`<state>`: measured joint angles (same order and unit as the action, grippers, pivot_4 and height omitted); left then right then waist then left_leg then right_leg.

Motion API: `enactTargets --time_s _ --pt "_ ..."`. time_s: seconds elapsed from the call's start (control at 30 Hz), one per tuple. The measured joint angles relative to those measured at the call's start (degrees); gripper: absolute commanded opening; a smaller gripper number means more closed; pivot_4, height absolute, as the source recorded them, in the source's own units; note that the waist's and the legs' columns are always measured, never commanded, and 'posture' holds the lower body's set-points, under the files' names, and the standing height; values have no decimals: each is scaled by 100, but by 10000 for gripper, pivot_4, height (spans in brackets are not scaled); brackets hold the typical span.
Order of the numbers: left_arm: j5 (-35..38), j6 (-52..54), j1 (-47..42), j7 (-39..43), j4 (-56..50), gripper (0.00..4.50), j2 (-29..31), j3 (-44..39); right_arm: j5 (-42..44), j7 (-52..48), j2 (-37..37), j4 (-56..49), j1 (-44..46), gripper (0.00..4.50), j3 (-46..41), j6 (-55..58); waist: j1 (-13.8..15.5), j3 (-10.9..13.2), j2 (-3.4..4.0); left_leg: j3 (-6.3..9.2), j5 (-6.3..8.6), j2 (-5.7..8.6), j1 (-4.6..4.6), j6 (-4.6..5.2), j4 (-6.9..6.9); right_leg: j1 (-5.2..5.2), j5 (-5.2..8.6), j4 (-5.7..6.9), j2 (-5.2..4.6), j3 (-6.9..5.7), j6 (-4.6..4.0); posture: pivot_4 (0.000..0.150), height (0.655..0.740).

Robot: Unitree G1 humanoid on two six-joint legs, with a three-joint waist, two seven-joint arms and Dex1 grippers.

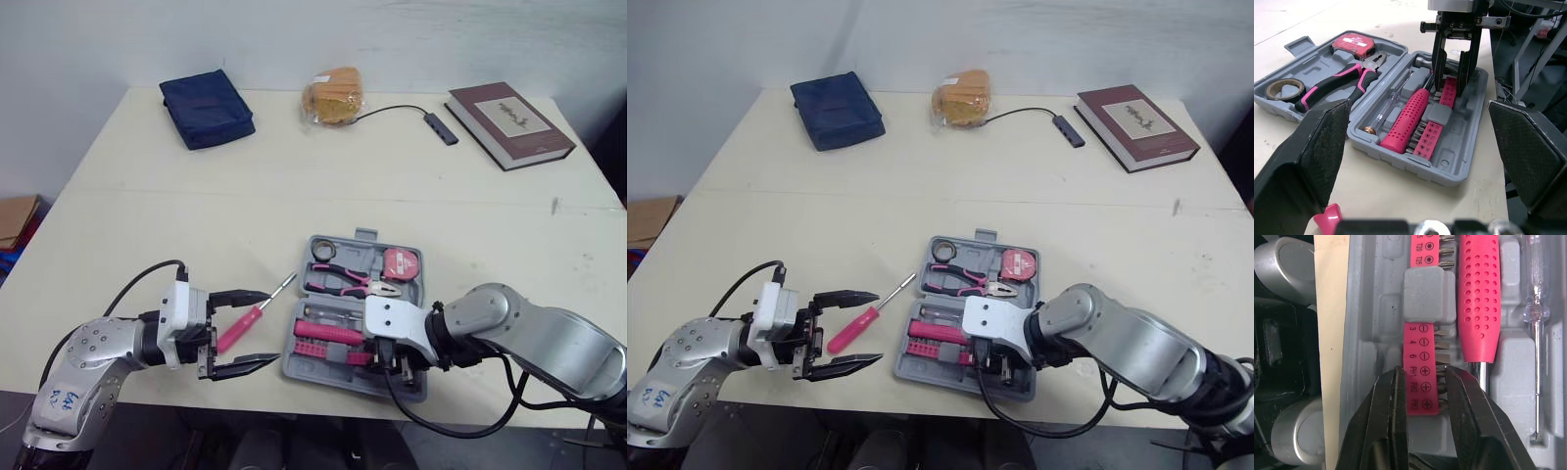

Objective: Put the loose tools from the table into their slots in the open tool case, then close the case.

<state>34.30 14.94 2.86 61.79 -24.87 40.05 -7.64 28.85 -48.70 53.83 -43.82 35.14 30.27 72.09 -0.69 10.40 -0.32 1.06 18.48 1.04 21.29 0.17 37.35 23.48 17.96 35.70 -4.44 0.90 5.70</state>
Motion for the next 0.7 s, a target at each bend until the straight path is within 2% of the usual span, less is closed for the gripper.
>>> enactTargets --time_s 0.1,0.17,0.27,0.33,0.37,0.43,0.5,0.57,0.6,0.7 --pt "0 15 0 -18 -57 45000 2 0 -22 28 -4 2 12 7439 42 12 -12 -7 -12 0 0 0 -2 0 0 -2 0 0 -1 0 0 1500 7400" --pt "0 38 1 -37 -122 45000 2 0 -22 46 -3 -2 3 18293 40 18 -14 -11 -18 0 0 0 -2 0 1 -4 0 -1 -1 0 0 1500 7400" --pt "2 73 13 -62 -154 45000 3 0 16 65 6 -6 -143 29799 -151 17 -2 -14 -23 1 0 1 -2 1 0 -4 0 -2 -2 0 0 1500 7400" --pt "5 121 22 -91 -170 45000 3 -5 231 -182 136 -67 -367 40049 -371 -130 29 -13 -21 -1 1 1 1 3 -2 -2 0 -6 -2 1 0 1500 7400" --pt "7 133 20 -98 -173 45000 3 -5 307 -276 197 -80 -427 43234 -447 -206 36 -13 -21 -1 2 1 1 3 -2 -3 0 -7 -2 0 0 1500 7400" --pt "20 141 38 -95 -190 45000 8 -17 464 -509 379 -102 -574 43234 -684 -362 50 -12 -19 -1 2 2 3 4 0 -2 0 -7 -3 0 0 1500 7400" --pt "41 156 55 -91 -204 45000 19 -33 591 -1000 1041 -6 -1076 43234 -1290 -816 86 -11 -18 0 5 4 4 9 0 -7 0 -15 -5 -5 0 1500 7400" --pt "44 169 62 -91 -202 45000 23 -28 554 -1248 1297 233 -1405 43234 -1796 -1284 82 -16 -26 0 6 3 2 10 1 -12 0 -16 -4 -5 1 1500 7400" --pt "44 172 36 -95 -202 45000 18 -15 552 -1322 1226 314 -1586 43234 -1999 -1615 79 -19 -32 0 5 2 -1 10 0 -13 0 -15 -2 -6 1 1500 7400" --pt "46 171 -37 -103 -201 45000 5 13 772 -1972 432 590 -2303 34903 -2575 -3003 52 -18 -33 -6 4 -1 -7 7 -3 -13 -1 -7 10 -2 1 1500 7400"
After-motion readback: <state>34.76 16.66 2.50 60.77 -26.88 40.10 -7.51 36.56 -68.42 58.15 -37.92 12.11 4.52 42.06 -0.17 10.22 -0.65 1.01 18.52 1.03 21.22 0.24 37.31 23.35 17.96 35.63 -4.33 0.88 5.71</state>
